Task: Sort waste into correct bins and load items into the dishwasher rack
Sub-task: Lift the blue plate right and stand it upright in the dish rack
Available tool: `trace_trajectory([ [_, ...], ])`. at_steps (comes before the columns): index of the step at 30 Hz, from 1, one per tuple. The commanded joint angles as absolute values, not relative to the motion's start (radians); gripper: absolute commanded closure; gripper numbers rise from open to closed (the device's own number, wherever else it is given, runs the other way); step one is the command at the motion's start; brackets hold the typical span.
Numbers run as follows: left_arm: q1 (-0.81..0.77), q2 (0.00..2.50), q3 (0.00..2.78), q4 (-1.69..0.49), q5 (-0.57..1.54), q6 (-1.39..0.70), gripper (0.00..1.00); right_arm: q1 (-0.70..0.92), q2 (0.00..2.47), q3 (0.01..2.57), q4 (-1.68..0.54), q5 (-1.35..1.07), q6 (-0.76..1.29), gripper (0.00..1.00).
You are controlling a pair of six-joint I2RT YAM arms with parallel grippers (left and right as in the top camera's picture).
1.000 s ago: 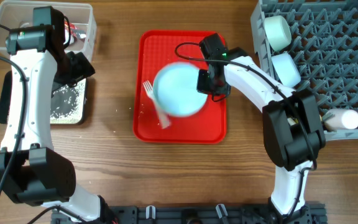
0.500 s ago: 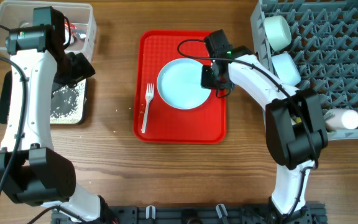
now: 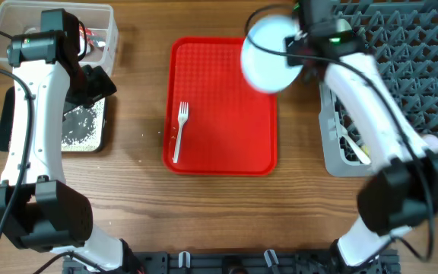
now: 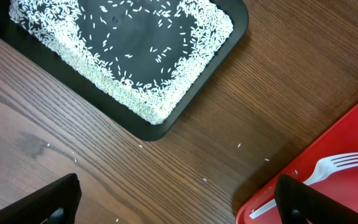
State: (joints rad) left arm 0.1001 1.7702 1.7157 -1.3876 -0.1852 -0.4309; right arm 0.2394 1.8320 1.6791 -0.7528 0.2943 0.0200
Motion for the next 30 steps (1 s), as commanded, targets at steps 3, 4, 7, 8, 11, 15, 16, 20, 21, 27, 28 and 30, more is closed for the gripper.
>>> trace_trajectory([
  [3,0.103,1.779,1.718,-1.389,-0.177,-0.422,0.00,0.170,1.742,1.695,-0.690,0.527,-0.079,0.96],
  [4,0.103,1.779,1.718,-1.389,-0.177,-0.422,0.00,0.154,1.733,1.695,-0.675,0.527,-0.078,0.96],
  [7,0.103,1.779,1.718,-1.388,-0.177,-0.422,0.00,0.102,1.714,1.695,-0.618,0.553,-0.078,0.96],
  [8,0.103,1.779,1.718,-1.388,-0.177,-0.422,0.00,0.084,1.710,1.695,-0.592,0.586,-0.079,0.96],
  [11,0.103,1.779,1.718,-1.388,-0.177,-0.422,0.00,0.037,1.711,1.694,-0.524,0.678,-0.129,0.96],
  [15,0.103,1.779,1.718,-1.383,-0.177,-0.422,0.00,-0.042,1.711,1.694,-0.463,0.714,-0.210,0.96],
  [16,0.103,1.779,1.718,-1.380,-0.177,-0.422,0.00,-0.059,1.711,1.694,-0.458,0.722,-0.211,0.96],
  [20,0.103,1.779,1.718,-1.371,-0.177,-0.422,0.00,-0.123,1.711,1.694,-0.469,0.725,-0.211,0.96],
  [21,0.103,1.779,1.718,-1.370,-0.177,-0.422,0.00,-0.140,1.711,1.693,-0.474,0.725,-0.211,0.96],
  [27,0.103,1.779,1.718,-1.369,-0.177,-0.422,0.00,-0.177,1.713,1.675,-0.472,0.617,-0.229,0.96],
  [28,0.103,1.779,1.718,-1.369,-0.177,-0.422,0.00,-0.177,1.719,1.670,-0.464,0.614,-0.238,0.96],
  [30,0.103,1.779,1.718,-1.370,-0.176,-0.422,0.00,-0.177,1.733,1.664,-0.454,0.615,-0.241,0.96],
])
